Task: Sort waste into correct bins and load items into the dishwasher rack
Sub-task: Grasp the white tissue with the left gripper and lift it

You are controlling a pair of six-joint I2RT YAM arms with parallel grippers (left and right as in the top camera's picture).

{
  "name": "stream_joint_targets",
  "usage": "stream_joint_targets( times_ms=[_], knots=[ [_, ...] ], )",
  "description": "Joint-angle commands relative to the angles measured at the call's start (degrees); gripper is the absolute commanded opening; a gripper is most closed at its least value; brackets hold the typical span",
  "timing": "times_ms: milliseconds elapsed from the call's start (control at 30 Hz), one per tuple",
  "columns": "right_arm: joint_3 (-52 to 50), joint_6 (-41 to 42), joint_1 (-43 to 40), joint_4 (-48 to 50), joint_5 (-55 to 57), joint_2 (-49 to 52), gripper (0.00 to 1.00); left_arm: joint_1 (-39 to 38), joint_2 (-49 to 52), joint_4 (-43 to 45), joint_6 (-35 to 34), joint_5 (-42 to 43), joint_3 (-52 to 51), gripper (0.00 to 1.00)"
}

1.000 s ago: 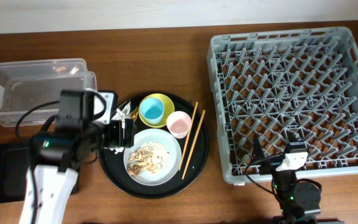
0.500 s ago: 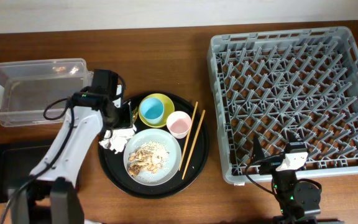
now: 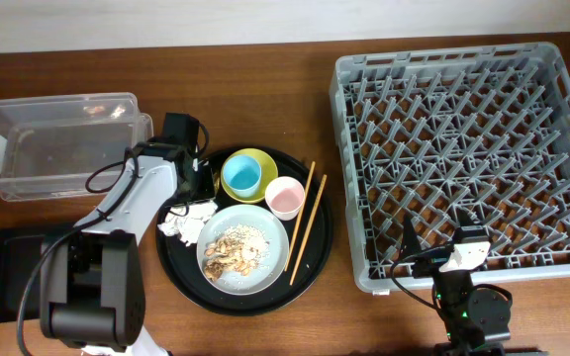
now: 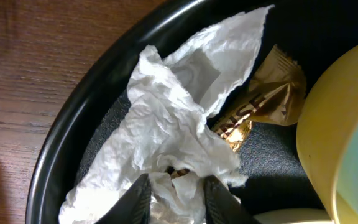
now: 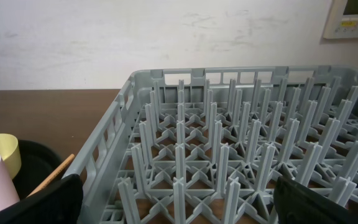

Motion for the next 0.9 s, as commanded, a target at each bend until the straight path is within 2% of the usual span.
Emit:
stream_joint_targets(
  times_ms=[0,100,333,367,433,467,500,533,667,733,867],
  knots=[
    [-0.31,-0.42,-0.26,-0.33,0.72,-0.37,0.98,-0.07,0.35,-0.74,-0.22,-0.61,1.09,0.04],
    [-0.31,-0.42,-0.26,-0.33,0.72,-0.37,0.98,-0.07,-0.63,-5.14,-0.2,-0.63,3.72,0.01],
    [-0.31,-0.42,-0.26,-0.33,0.72,-0.37,0.98,-0.07,-6.45,-13.94,-0.2,-0.63,7.58,0.02],
    [-0.31,-0.42,-0.26,-0.33,0.72,-0.37,0.98,-0.07,-7.41,-14.36,-0.2,-0.61,7.58,0.03],
    [-0.31,-0.42,-0.26,-0.33,0.72,-0.37,0.99,-0.07,-9.88,-14.99,-0.2,-0.61,7.58,0.12],
    [-0.31,-0.42,-0.26,-0.33,0.72,-0.37,0.98,-0.07,-11.13,-15.19,-0.2,-0.61,7.58,0.12],
    [-0.31,-0.42,-0.26,-0.33,0.72,-0.37,0.98,-0.07,-12.02,-15.3,-0.2,-0.61,7.58,0.1],
    [-0.31,-0.42,-0.26,-0.33,0.72,-0.37,0.98,-0.07,-12.79,-15.3,-0.2,-0.61,7.58,0.01],
    [-0.31,-0.42,-0.26,-0.33,0.72,-0.37,0.98,-0.02,-19.28,-13.31,-0.22,-1.29,7.65,0.01],
    [-0.31,-0.42,-0.26,-0.33,0.72,-0.37,0.98,0.0,-23.21,-10.49,-0.48,-5.18,7.65,0.01],
    [-0.31,-0.42,-0.26,-0.33,0.72,-0.37,0.98,1.4,-27.61,-1.18,-5.18,-20.7,7.63,0.01]
  ],
)
